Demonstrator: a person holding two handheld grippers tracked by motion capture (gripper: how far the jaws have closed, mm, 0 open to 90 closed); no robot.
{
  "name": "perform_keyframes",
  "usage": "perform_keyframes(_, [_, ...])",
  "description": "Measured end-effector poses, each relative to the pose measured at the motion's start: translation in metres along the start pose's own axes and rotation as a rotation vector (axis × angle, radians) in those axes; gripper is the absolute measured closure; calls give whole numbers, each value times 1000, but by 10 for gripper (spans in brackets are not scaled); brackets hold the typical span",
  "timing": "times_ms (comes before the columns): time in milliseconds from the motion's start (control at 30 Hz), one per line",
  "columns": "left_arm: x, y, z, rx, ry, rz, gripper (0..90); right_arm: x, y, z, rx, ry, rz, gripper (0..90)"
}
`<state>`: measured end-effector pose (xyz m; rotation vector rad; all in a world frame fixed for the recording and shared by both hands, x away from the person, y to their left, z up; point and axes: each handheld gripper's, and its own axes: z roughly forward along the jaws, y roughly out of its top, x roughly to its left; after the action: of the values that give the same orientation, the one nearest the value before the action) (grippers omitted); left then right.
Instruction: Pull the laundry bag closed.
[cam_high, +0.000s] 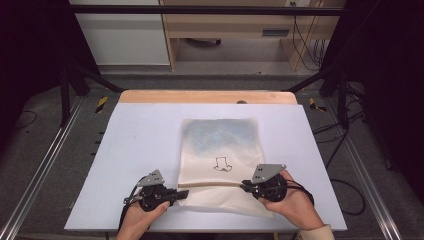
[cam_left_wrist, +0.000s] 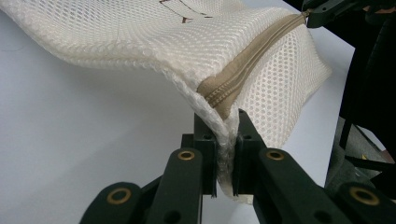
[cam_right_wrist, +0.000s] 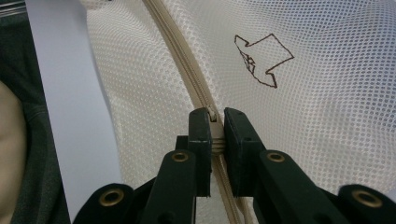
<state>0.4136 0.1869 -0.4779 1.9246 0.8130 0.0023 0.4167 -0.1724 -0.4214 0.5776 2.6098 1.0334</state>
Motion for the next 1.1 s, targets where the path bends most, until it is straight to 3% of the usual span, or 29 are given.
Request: perform_keyframes(1100, [0, 0, 0, -4, 1, 0, 830, -4, -12, -11, 0, -25, 24, 818])
